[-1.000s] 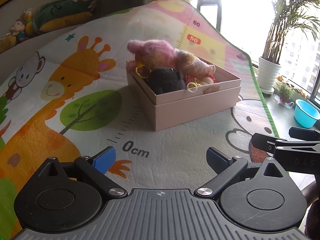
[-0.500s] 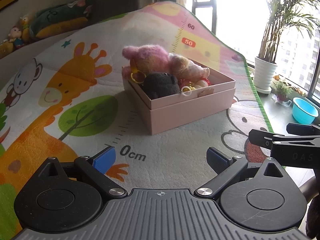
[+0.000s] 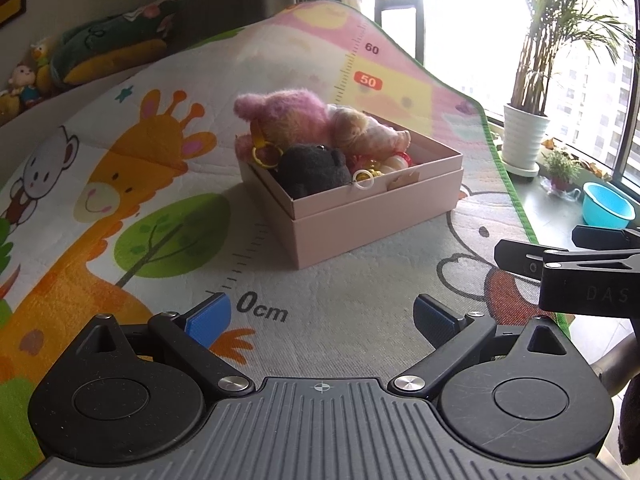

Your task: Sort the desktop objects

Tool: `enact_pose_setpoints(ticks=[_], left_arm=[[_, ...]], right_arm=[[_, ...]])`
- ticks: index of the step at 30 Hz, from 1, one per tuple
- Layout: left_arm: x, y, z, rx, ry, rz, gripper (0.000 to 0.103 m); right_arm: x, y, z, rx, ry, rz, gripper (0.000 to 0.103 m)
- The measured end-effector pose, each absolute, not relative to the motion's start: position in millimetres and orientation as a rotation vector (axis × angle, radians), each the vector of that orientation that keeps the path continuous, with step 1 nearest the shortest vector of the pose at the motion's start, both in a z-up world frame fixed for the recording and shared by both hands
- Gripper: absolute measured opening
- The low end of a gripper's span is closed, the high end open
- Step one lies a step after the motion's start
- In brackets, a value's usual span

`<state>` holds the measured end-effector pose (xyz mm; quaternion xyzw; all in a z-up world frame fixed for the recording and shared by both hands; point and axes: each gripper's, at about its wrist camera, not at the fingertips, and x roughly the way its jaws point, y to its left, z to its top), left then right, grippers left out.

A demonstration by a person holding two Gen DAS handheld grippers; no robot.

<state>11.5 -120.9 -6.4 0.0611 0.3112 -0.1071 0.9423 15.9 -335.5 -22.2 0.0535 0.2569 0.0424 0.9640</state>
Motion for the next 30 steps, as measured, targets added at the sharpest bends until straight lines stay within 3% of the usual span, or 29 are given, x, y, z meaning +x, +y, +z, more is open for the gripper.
enact_pose_setpoints(ticks=[30], left_arm=[[16.8, -117.1, -5.9, 0.122, 0.649, -0.161, 0.100]], right_arm=[[18.2, -336.1, -28.9, 0.094, 0.555, 0.078, 0.103]])
